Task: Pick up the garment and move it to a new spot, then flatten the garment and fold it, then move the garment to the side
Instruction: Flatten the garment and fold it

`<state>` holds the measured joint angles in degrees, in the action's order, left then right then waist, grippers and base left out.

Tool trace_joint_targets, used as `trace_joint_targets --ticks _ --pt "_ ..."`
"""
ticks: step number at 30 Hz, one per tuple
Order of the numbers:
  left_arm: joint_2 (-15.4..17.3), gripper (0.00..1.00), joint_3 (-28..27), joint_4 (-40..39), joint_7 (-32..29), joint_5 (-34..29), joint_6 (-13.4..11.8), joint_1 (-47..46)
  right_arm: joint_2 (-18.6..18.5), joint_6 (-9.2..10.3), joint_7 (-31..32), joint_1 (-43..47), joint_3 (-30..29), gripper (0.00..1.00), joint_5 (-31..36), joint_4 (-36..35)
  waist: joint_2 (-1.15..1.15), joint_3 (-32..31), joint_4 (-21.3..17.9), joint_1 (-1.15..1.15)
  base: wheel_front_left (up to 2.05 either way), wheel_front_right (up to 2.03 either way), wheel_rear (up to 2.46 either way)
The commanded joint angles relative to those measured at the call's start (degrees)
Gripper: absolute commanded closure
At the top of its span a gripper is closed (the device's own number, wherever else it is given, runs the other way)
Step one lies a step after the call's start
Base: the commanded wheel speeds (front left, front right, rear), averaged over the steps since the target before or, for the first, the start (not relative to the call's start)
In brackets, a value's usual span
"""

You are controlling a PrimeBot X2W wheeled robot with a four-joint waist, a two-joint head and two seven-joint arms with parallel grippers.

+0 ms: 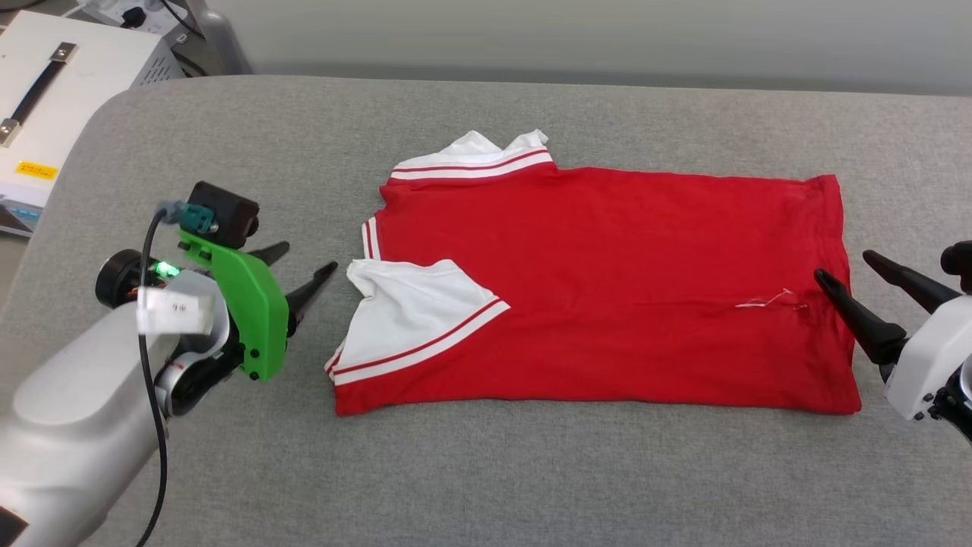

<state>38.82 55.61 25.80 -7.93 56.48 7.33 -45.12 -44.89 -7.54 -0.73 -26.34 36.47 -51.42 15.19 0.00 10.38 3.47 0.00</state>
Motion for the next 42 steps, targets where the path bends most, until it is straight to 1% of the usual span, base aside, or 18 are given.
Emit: trace_joint_targets --ticks 1,4,7,11,15,21,24,25,27,28,29,33,36,37,39,42 --pt "0.83 0.0 0.74 -1.42 -3.91 2.71 0.15 -1.85 0.23 0.05 0.3 1.06 -0.63 0.0 0.63 -0.46 0.0 -0.37 0.47 0.0 0.0 0.0 0.0" --pt "1.85 0.0 2.74 -3.22 -12.23 6.74 0.15 -3.18 0.95 0.05 1.05 1.48 -1.39 0.0 1.53 -1.1 0.0 -0.3 0.5 0.0 0.0 0.0 0.0" --pt "1.93 0.0 4.1 -3.78 -19.18 10.9 0.15 -3.9 1.75 0.05 2.01 1.74 -2.08 0.0 2.3 -1.7 0.0 0.03 0.31 0.0 0.0 0.0 0.0" --pt "1.55 0.0 5.62 -2.82 -25.16 14.32 0.15 -3.84 2.61 0.05 3.36 1.78 -2.76 0.0 2.97 -2.35 0.0 0.72 -0.31 0.0 0.0 0.0 0.0" --pt "0.52 0.0 5.85 -0.88 -26.96 16.96 0.15 -2.8 3.34 0.05 4.49 1.49 -3.25 0.0 3.49 -2.8 0.0 1.54 -1.27 0.0 0.0 0.0 0.0" --pt "-0.13 0.0 7.92 1.42 -27.24 17.56 0.15 -0.08 4.37 0.05 5.86 0.56 -3.27 0.0 4.14 -3.27 0.0 3.08 -2.94 0.0 0.0 0.0 0.0" --pt "-0.76 0.0 8.59 2.54 -26.27 17.63 0.15 0.98 4.59 0.05 6.36 0.09 -3.24 0.0 4.42 -3.35 0.0 3.77 -3.43 0.0 0.0 0.0 0.0" --pt "-1.42 0.0 10.18 3.5 -25.29 16.56 0.15 1.74 4.72 0.05 6.8 -0.32 -3.16 0.0 4.63 -3.56 0.0 4.14 -3.78 0.0 0.0 0.0 0.0" --pt "-1.49 0.0 11.28 3.88 -24.36 15.46 0.15 1.87 4.54 0.05 7.2 -0.71 -3.17 0.0 4.85 -3.84 0.0 4.26 -3.99 0.0 0.0 0.0 0.0" --pt "-1.55 0.6 11.78 4.1 -23.7 14.92 0.15 1.85 4.25 0.05 7.39 -0.94 -3.25 0.0 5.15 -4.04 0.0 4.2 -4.01 0.0 0.0 0.0 0.0" --pt "-1.69 1.0 12.07 4.06 -23.21 14.8 0.15 1.86 4.0 0.05 7.57 -1.06 -3.37 0.0 5.29 -4.24 0.0 4.08 -3.97 0.0 0.0 0.0 0.0" --pt "-1.1 1.0 12.55 3.36 -20.54 14.19 0.15 0.89 1.83 0.05 9.38 -1.92 -4.23 0.0 5.84 -6.15 0.0 3.38 -3.64 0.0 0.0 0.0 0.0" --pt "-0.09 1.0 13.11 2.3 -18.39 12.75 0.15 -0.34 -0.57 0.05 12.69 -2.84 -5.03 0.0 5.9 -8.18 0.0 2.83 -3.32 0.0 0.0 0.0 0.0" --pt "0.66 1.0 13.39 1.02 -16.59 12.03 0.15 -1.1 -2.92 0.05 18.64 -3.28 -5.19 0.0 4.8 -9.47 0.0 2.37 -3.0 0.0 0.0 0.0 0.0" --pt "1.07 1.0 13.67 0.02 -15.51 11.43 0.15 -1.55 -4.53 0.05 24.16 -3.06 -5.13 0.0 3.84 -9.96 0.0 2.03 -2.72 0.0 0.0 0.0 0.0" --pt "1.38 1.0 14.16 -0.98 -14.56 10.63 0.15 -1.79 -5.31 0.05 30.86 -2.29 -4.94 0.0 2.75 -9.93 0.0 1.73 -2.38 0.0 0.0 0.0 0.0"
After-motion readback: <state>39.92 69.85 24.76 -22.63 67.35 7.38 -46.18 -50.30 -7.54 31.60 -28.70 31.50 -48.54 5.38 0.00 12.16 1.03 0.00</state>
